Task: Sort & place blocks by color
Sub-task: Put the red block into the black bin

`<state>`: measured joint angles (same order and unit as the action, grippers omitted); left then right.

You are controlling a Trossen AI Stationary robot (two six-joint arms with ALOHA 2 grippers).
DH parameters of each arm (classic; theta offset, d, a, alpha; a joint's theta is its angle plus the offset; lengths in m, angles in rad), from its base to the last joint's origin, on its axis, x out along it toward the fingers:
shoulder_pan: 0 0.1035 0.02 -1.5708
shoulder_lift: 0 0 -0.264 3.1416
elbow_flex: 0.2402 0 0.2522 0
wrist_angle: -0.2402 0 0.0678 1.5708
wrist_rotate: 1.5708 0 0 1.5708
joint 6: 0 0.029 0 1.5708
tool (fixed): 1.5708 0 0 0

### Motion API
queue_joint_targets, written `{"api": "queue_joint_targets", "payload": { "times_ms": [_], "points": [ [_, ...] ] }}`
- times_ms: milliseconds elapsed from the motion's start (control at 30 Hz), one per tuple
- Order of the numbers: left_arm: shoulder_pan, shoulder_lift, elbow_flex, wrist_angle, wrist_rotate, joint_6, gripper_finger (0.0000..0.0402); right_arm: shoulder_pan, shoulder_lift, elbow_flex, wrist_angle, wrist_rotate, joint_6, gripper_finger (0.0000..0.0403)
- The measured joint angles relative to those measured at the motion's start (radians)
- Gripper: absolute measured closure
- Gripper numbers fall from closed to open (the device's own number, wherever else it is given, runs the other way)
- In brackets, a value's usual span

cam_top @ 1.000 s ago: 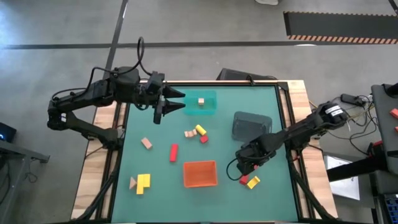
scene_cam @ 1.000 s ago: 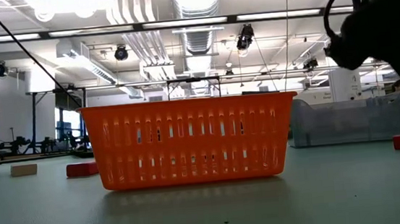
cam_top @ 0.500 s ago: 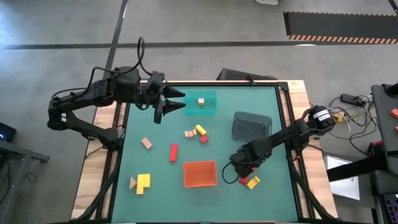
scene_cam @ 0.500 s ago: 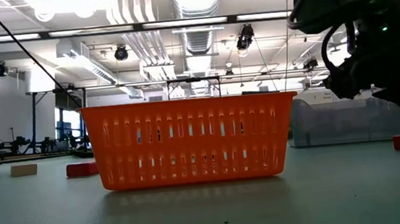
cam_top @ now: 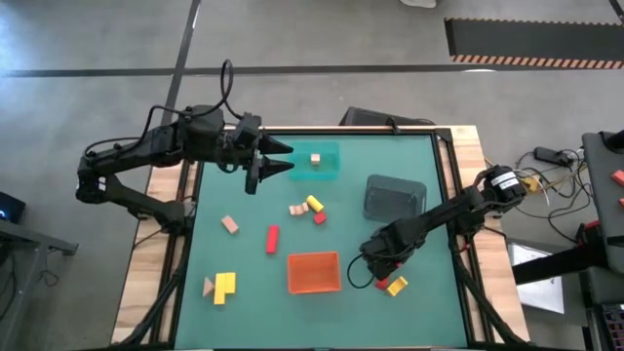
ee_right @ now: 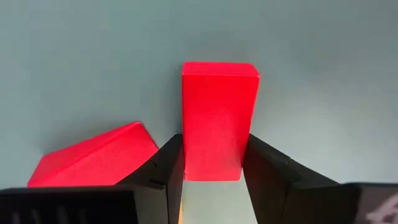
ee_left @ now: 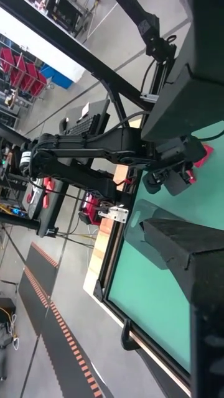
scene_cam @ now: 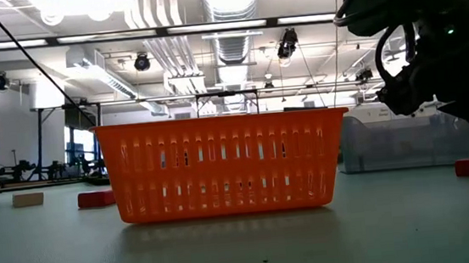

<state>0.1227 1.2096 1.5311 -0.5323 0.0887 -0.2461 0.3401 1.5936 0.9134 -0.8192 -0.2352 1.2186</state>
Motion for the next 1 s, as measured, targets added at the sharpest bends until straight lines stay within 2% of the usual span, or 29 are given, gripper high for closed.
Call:
{"api": "queue_joint_targets", "payload": {
  "times_ms": [267,433,700,1000],
  "points": [
    [0.000,0.000,0.000,0.000,0.000,0.017,0.0203,0.000,-0.025,0.025,-0.020,-0.002,-0.002,0.0280],
    [0.000,0.001,0.000,0.001,0.000,0.021,0.0203,0.000,-0.046,0.088,-0.104,-0.026,-0.005,0.0278],
    [0.000,0.001,0.000,0.001,0.000,0.021,0.0203,-0.030,-0.081,0.292,-0.333,-0.030,-0.064,0.0277],
    [0.000,0.001,0.000,0.002,-0.006,0.020,0.0203,-0.181,-0.084,0.498,-0.425,-0.027,-0.206,0.0276]
  ]
}}
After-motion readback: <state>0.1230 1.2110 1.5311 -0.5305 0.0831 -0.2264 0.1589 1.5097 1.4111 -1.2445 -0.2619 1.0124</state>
